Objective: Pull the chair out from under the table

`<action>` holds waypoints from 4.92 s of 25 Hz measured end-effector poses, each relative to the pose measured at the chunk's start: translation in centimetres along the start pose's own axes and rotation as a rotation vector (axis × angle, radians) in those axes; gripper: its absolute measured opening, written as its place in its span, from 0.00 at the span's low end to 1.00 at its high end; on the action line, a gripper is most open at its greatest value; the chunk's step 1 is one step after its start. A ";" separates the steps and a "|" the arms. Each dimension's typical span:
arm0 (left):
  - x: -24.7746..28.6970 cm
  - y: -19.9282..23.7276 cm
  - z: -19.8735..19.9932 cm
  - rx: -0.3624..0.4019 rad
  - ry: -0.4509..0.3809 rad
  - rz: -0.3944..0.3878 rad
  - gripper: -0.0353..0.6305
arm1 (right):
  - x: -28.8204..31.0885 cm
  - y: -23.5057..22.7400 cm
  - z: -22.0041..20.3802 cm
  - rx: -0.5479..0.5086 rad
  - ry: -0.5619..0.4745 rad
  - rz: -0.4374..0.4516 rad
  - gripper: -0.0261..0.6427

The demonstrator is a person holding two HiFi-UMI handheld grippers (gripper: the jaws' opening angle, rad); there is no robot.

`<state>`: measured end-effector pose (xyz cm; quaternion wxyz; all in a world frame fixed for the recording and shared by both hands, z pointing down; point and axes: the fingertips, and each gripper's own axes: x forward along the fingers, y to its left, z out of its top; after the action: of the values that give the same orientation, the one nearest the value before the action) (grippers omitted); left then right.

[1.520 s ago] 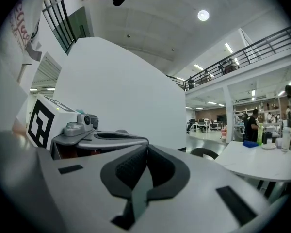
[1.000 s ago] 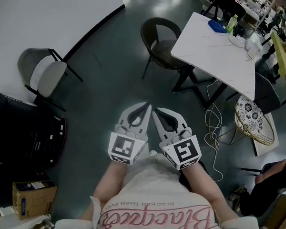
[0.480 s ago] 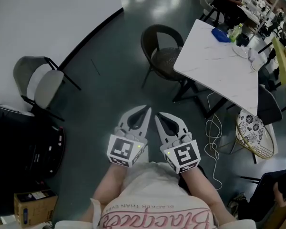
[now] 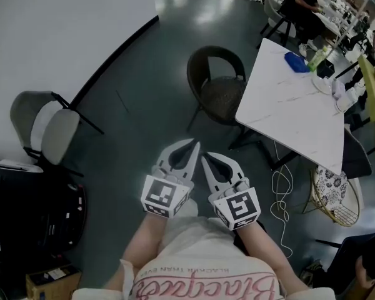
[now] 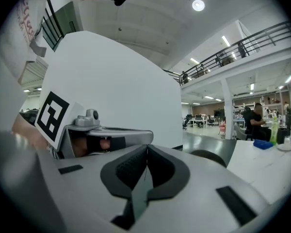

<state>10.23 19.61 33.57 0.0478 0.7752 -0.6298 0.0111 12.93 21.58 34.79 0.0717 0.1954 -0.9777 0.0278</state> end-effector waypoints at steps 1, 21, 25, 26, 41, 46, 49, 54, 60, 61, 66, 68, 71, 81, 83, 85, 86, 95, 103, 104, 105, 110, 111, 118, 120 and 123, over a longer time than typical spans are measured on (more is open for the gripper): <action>0.6 1.0 0.0 -0.005 0.002 -0.003 0.06 | 1.0 -0.4 0.4 0.002 -0.009 0.000 0.04; 9.7 14.1 -0.1 -0.063 0.024 -0.067 0.06 | 16.2 -6.8 2.2 0.002 0.024 -0.027 0.04; 11.0 15.8 -1.0 -0.090 0.041 -0.054 0.06 | 18.0 -7.2 1.9 -0.051 0.048 -0.024 0.04; 11.4 16.3 -1.2 -0.094 0.046 -0.051 0.06 | 18.5 -7.7 1.7 -0.044 0.054 -0.027 0.04; 23.8 23.5 -1.0 -0.088 0.099 -0.054 0.06 | 27.8 -20.1 1.4 0.028 0.113 -0.097 0.04; 29.1 25.7 -0.5 -0.064 0.125 -0.068 0.06 | 31.2 -23.7 2.0 0.045 0.116 -0.047 0.04; 32.5 26.3 -0.2 -0.039 0.147 -0.090 0.06 | 32.7 -26.7 2.6 0.070 0.106 -0.058 0.04; 37.2 27.2 -1.0 -0.030 0.188 -0.112 0.06 | 34.1 -30.8 1.5 0.145 0.129 -0.081 0.04; 40.3 27.5 -3.2 -0.048 0.252 -0.126 0.06 | 35.1 -33.9 -1.0 0.240 0.200 -0.108 0.04; 40.7 27.6 -3.6 -0.057 0.264 -0.134 0.06 | 35.2 -34.3 -1.2 0.247 0.204 -0.118 0.04; 42.3 27.7 -5.6 -0.098 0.314 -0.196 0.06 | 35.6 -35.9 -2.2 0.280 0.221 -0.166 0.04; 42.7 28.3 -6.3 -0.109 0.335 -0.210 0.06 | 36.2 -36.3 -2.6 0.314 0.222 -0.191 0.04; 43.0 29.2 -7.9 -0.113 0.416 -0.252 0.10 | 37.2 -36.4 -2.8 0.356 0.226 -0.221 0.04; 44.0 35.0 -11.1 -0.099 0.541 -0.314 0.32 | 40.0 -38.4 -2.7 0.439 0.236 -0.431 0.04; 44.4 36.2 -11.6 -0.087 0.555 -0.319 0.32 | 40.6 -39.0 -2.3 0.465 0.222 -0.475 0.04; 44.8 37.7 -12.5 -0.083 0.581 -0.309 0.32 | 41.3 -39.3 -2.0 0.479 0.220 -0.503 0.04; 45.1 38.4 -13.0 -0.086 0.596 -0.300 0.32 | 41.6 -39.4 -2.0 0.487 0.225 -0.513 0.04; 48.5 41.9 -20.8 -0.136 0.779 -0.280 0.32 | 44.3 -40.0 -5.8 0.493 0.339 -0.501 0.04; 52.3 43.0 -27.9 -0.227 0.918 -0.225 0.32 | 45.7 -41.5 -12.8 0.537 0.443 -0.494 0.04; 52.8 43.0 -28.5 -0.239 0.927 -0.215 0.32 | 45.9 -41.6 -13.3 0.544 0.449 -0.492 0.04; 53.3 42.9 -29.0 -0.250 0.937 -0.207 0.32 | 46.0 -41.6 -13.7 0.550 0.453 -0.489 0.04; 55.3 42.5 -31.5 -0.305 1.007 -0.168 0.32 | 46.7 -42.2 -14.6 0.564 0.460 -0.483 0.04; 55.5 42.5 -32.1 -0.321 1.019 -0.151 0.32 | 46.8 -42.4 -14.6 0.562 0.461 -0.484 0.04; 55.8 42.5 -34.1 -0.420 1.087 -0.115 0.18 | 46.8 -43.0 -14.6 0.534 0.478 -0.474 0.04; 55.8 42.4 -34.1 -0.443 1.091 -0.108 0.17 | 46.7 -43.0 -14.8 0.528 0.492 -0.473 0.04; 55.8 42.6 -34.1 -0.481 1.083 -0.075 0.12 | 46.8 -42.9 -15.1 0.528 0.507 -0.475 0.04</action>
<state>-18.37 -40.44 74.36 0.5371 0.6483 -0.4727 0.2602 -11.34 -34.42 57.91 0.2614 0.4137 -0.8165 0.3065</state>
